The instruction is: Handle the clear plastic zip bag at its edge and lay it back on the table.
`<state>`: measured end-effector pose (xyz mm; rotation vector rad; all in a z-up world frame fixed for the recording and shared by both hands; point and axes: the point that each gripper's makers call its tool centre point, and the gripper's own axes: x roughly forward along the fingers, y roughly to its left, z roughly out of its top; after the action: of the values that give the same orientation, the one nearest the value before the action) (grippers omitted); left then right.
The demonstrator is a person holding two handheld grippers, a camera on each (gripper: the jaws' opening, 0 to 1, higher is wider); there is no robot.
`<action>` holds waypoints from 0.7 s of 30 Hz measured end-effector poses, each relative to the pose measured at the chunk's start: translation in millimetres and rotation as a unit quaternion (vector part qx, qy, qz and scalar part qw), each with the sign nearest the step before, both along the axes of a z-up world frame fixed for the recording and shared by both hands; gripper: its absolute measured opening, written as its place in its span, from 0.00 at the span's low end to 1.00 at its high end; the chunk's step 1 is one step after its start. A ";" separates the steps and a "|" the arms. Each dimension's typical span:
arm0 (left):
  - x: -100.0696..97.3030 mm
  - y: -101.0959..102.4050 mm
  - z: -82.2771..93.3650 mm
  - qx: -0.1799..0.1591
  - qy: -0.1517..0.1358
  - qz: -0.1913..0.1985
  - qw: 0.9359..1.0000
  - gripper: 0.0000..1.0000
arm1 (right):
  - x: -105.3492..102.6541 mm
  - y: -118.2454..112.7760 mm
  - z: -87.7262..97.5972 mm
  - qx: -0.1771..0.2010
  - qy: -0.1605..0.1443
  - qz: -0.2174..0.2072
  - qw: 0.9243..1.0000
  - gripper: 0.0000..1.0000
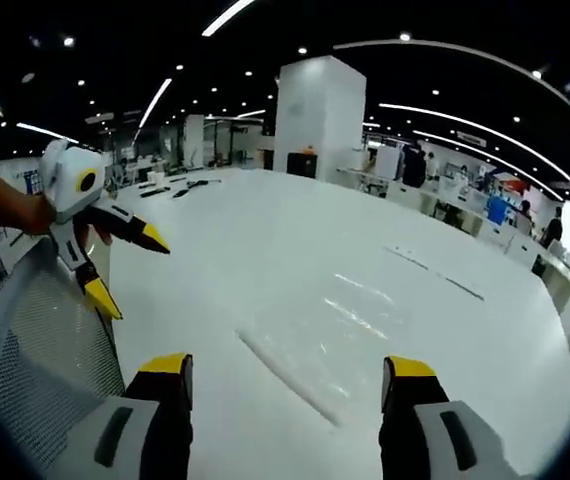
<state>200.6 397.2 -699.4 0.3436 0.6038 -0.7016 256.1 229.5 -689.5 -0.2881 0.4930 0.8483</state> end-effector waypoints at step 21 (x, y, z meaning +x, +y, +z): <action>-1.6 12.9 -1.6 -0.059 -0.008 0.042 0.997 0.77 | -31.5 -24.7 -2.0 0.071 0.006 -0.087 0.994 0.98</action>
<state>199.0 410.1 -700.9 0.2118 0.5559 -0.6503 224.6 204.8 -691.5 -0.1067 0.4585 0.7111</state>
